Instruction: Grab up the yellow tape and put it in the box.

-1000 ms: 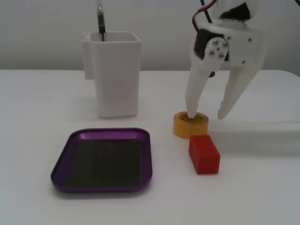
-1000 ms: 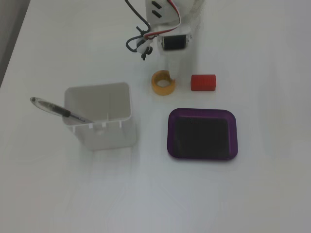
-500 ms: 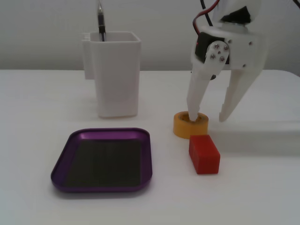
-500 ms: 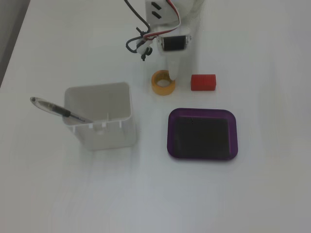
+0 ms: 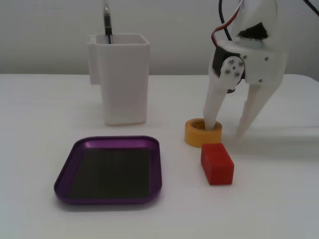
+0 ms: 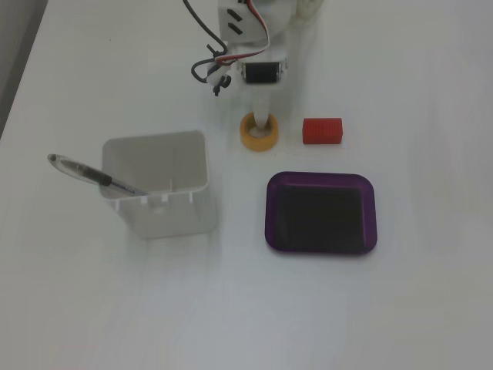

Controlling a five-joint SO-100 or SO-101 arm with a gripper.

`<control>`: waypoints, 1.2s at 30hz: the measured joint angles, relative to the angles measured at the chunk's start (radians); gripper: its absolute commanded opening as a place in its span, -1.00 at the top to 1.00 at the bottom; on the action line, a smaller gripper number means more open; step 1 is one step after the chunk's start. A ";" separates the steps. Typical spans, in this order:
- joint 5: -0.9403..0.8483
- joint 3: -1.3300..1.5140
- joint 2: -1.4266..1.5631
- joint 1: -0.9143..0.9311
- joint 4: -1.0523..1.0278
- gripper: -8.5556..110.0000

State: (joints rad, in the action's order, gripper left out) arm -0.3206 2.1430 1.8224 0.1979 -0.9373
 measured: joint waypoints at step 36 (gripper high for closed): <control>0.081 -0.762 -0.396 -0.318 -0.207 0.87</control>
State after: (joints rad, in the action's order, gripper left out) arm -0.2393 1.3806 1.4266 -0.1197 -1.1443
